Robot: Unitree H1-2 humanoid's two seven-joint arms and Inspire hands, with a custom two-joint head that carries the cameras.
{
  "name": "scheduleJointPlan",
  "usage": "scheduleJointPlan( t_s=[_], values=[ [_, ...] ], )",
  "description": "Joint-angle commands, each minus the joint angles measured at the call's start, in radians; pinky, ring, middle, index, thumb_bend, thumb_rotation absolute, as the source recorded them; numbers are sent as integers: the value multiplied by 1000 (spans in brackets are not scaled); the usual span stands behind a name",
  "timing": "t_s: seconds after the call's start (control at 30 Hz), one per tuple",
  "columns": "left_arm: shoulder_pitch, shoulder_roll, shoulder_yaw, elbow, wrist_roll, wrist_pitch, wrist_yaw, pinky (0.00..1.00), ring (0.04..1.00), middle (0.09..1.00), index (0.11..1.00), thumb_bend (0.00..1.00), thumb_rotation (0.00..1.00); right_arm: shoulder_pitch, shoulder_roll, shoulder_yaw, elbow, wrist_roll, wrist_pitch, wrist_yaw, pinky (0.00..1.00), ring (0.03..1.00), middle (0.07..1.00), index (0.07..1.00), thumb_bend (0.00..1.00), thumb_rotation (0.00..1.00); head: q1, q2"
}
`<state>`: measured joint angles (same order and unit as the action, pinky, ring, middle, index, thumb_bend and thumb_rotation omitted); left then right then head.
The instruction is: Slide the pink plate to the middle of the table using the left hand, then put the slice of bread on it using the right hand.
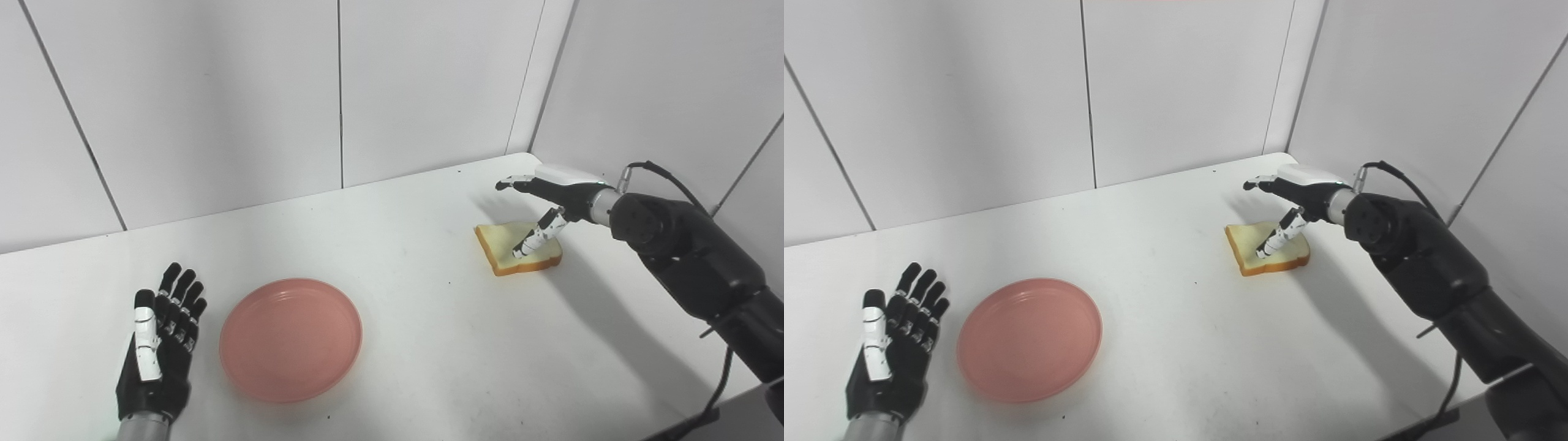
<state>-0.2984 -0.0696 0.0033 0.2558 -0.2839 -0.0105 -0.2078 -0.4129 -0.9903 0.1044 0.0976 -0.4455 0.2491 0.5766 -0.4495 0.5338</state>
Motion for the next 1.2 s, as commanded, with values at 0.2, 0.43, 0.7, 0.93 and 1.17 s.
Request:
scheduleJointPlan(
  t_s=[0.2, 0.43, 0.7, 0.93, 1.17],
  values=[
    [-5, 13, -6, -12, 1, -7, -22, 1000, 978, 964, 939, 674, 955, -62, -47, 35, 44, -89, -22, -6, 895, 982, 970, 948, 1000, 288, 3, 2],
    [-4, 11, -5, -18, -6, -4, -21, 1000, 977, 961, 933, 673, 947, -73, -42, 61, 67, -121, -30, -5, 911, 1000, 1000, 987, 1000, 268, 3, 4],
    [0, 10, -12, -38, 2, 9, -15, 1000, 977, 963, 938, 676, 953, -81, -37, 83, 69, -148, -4, 21, 930, 1000, 1000, 1000, 1000, 276, 8, 6],
    [3, 13, -19, -38, 18, 9, -6, 998, 975, 964, 937, 691, 960, -82, -21, 99, 96, -155, -50, 9, 966, 1000, 997, 1000, 1000, 244, 11, 10],
    [7, 8, -21, -50, 21, 17, -2, 994, 977, 964, 933, 692, 961, -95, -1, 120, 124, -170, -60, 13, 1000, 1000, 992, 1000, 1000, 278, 13, 13]
  ],
)
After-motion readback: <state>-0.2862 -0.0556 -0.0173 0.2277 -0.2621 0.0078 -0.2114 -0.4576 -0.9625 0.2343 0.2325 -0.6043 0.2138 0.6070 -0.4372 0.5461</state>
